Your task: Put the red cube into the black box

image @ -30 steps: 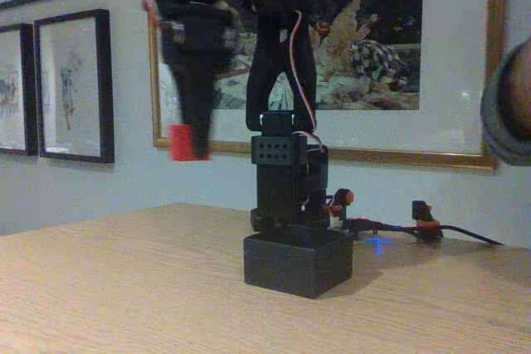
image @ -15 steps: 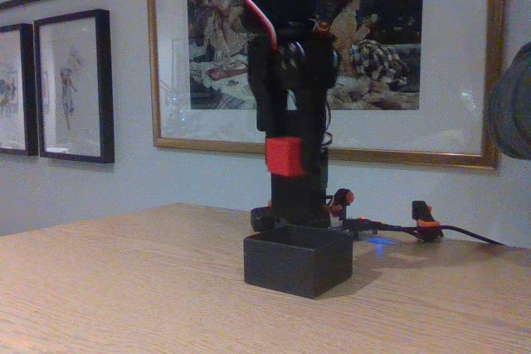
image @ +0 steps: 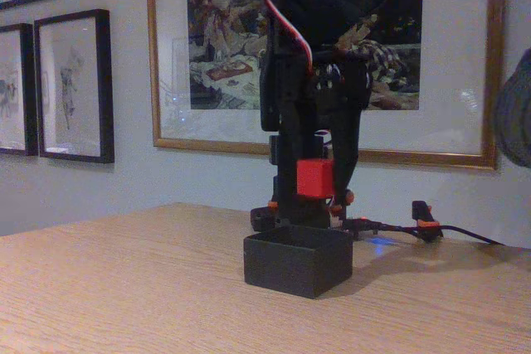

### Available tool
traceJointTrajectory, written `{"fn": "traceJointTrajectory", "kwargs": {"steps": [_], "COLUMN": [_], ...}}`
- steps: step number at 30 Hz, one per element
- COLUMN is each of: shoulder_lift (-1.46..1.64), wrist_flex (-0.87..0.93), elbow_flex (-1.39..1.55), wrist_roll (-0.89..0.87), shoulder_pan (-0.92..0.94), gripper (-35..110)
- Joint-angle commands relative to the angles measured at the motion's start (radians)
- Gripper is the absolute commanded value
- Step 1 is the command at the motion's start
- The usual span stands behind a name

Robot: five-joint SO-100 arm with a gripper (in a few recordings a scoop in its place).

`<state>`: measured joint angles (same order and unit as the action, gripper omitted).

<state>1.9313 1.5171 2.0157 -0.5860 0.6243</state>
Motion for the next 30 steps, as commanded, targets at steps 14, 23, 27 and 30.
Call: {"fn": "traceJointTrajectory", "kwargs": {"steps": [14, 23, 27, 30], "shoulder_lift": [-0.031, -0.064, -0.074, -0.071], "wrist_flex": [-0.21, -0.206, -0.19, -0.181], "elbow_flex": [0.123, 0.137, 0.12, 0.11], "wrist_roll": [0.002, 0.057, 0.069, 0.074], "shoulder_pan": [-0.071, -0.058, -0.063, -0.066], "gripper": [-18, 11, 17, 17]}}
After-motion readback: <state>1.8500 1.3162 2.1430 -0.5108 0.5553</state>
